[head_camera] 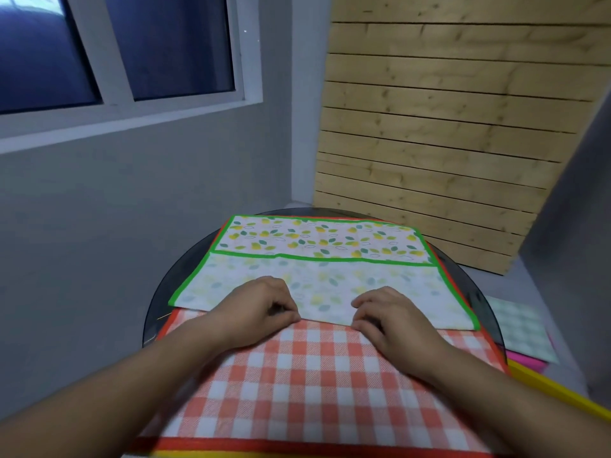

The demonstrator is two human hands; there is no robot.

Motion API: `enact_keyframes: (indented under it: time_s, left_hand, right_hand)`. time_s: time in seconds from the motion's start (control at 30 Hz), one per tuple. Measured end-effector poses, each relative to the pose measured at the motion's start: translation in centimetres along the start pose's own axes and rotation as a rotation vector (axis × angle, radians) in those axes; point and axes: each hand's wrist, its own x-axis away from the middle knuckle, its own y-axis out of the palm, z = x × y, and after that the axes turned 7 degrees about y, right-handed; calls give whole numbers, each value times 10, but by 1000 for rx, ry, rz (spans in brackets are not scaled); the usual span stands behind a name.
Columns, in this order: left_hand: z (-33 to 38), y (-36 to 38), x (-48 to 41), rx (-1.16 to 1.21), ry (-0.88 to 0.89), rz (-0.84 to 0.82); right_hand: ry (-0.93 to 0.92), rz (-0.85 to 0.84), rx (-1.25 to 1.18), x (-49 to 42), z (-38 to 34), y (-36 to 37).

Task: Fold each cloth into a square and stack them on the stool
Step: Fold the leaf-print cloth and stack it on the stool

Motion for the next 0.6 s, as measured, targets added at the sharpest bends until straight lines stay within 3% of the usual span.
enact_keyframes:
  time_s: [0.3,0.43,0.6]
  left_hand:
    - [27,-4,11,130,-39,124]
    - [45,-12,22,143,-90,34]
    - [59,-13,27,169,-153,-166]
  right_hand:
    - [-37,35,-23,15,-4,-23]
    - [-48,13,-26,32,-13,-31]
    - [-38,-196,-63,53,-19,-34]
